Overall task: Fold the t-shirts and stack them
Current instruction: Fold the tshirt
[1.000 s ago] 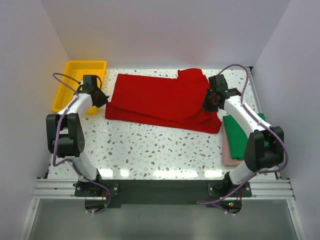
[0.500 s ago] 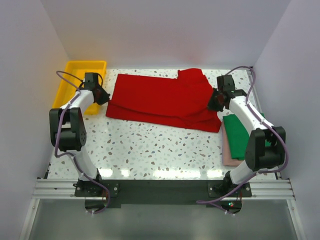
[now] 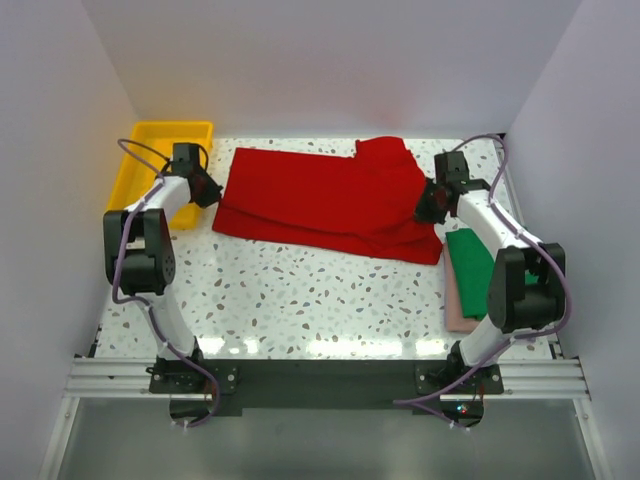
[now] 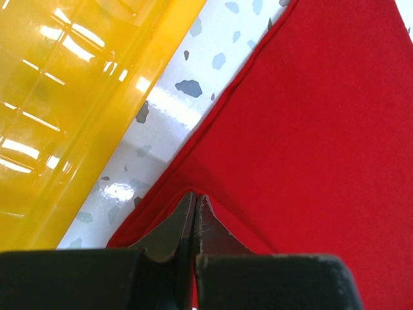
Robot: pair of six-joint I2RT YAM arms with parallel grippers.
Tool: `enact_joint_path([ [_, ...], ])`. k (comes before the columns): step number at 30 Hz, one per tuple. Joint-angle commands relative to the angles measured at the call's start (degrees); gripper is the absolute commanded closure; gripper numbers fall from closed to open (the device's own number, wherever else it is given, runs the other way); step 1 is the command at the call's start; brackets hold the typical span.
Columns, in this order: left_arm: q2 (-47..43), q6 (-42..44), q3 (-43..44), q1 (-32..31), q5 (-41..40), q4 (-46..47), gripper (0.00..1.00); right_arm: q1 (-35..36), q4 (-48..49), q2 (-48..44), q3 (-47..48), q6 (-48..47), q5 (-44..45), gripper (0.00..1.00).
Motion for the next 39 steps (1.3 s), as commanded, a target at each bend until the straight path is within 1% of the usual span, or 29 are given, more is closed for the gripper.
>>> enact_joint_path([
  [1, 1.2, 1.0, 3.5, -0.1, 0.0, 1.5, 1.0, -1.1, 1.9, 1.1, 1.2, -1.0, -1.4, 1.0],
  [12, 4.4, 1.3, 7.0, -0.2, 0.3, 0.9, 1.0, -3.2, 3.2, 6.5, 5.2, -0.6, -4.2, 1.0],
  [15, 5.1, 1.6, 8.1, -0.2, 0.3, 1.0, 0.97, -3.4, 3.5, 7.8, 6.1, -0.3, -4.7, 1.0],
  [18, 5.4, 1.8, 8.9, -0.1, 0.3, 1.2, 0.92, -3.7, 3.8, 9.4, 7.6, -0.2, -5.4, 1.0],
  [20, 5.5, 2.2, 9.0, -0.1, 1.4, 1.4, 0.86, -4.0, 3.9, 11.1, 9.1, -0.2, -6.1, 1.0],
  [21, 5.5, 2.4, 9.1, -0.1, 1.6, 1.8, 0.83, -4.2, 4.4, 11.6, 9.7, -0.2, -6.4, 0.97],
  [22, 5.6, 2.8, 9.1, 0.0, 2.2, 2.1, 0.73, -4.3, 4.4, 12.5, 11.0, -0.2, -6.8, 0.93],
  [23, 5.6, 3.0, 9.2, 0.0, 2.6, 2.1, 0.68, -4.3, 4.1, 13.7, 11.6, -0.3, -7.0, 0.78],
  [24, 5.4, 3.2, 9.2, 0.0, 3.0, 2.3, 0.59, -4.5, 3.8, 14.3, 12.2, -0.5, -7.4, 0.7],
  [25, 5.2, 3.5, 9.1, 0.0, 3.1, 2.3, 0.54, -4.5, 3.8, 14.7, 12.9, -0.6, -7.6, 0.64],
  [26, 5.0, 3.5, 8.6, 0.0, 3.3, 2.4, 0.51, -4.7, 3.7, 14.8, 13.2, -0.6, -7.8, 0.55],
  [28, 3.5, 3.9, 7.9, 0.0, 3.3, 2.8, 0.49, -4.7, 3.5, 14.6, 13.8, -0.7, -7.7, 0.48],
  [29, 2.8, 3.9, 6.7, 0.0, 3.3, 3.2, 0.49, -4.7, 3.4, 14.1, 14.0, -0.8, -7.6, 0.41],
  [32, -0.5, 3.2, 3.0, -0.1, 3.8, 4.1, 0.49, -4.7, 2.2, 12.9, 14.3, -1.0, -7.7, 0.41],
  [33, -2.2, 2.8, 1.9, -0.1, 3.8, 4.7, 0.49, -4.6, 2.9, 11.1, 13.4, -0.9, -7.8, 0.41],
  [35, -4.6, 1.9, -1.8, -0.4, 4.3, 6.4, 0.52, -3.9, 4.5, 7.5, 7.6, -0.2, -6.8, 0.41],
  [36, -5.3, 1.9, -2.9, -0.4, 4.3, 6.8, 0.53, -3.6, 4.8, 6.3, 7.6, 0.0, -6.8, 0.41],
  [37, -5.8, 1.5, -3.8, -0.7, 4.4, 6.8, 0.53, -3.3, 5.3, 5.0, 4.1, 0.1, -6.1, 0.41],
  [39, -7.3, 1.4, -6.5, -0.9, 5.3, 7.9, 0.55, -2.8, 7.1, 2.3, 0.5, 1.0, -5.0, 0.41],
])
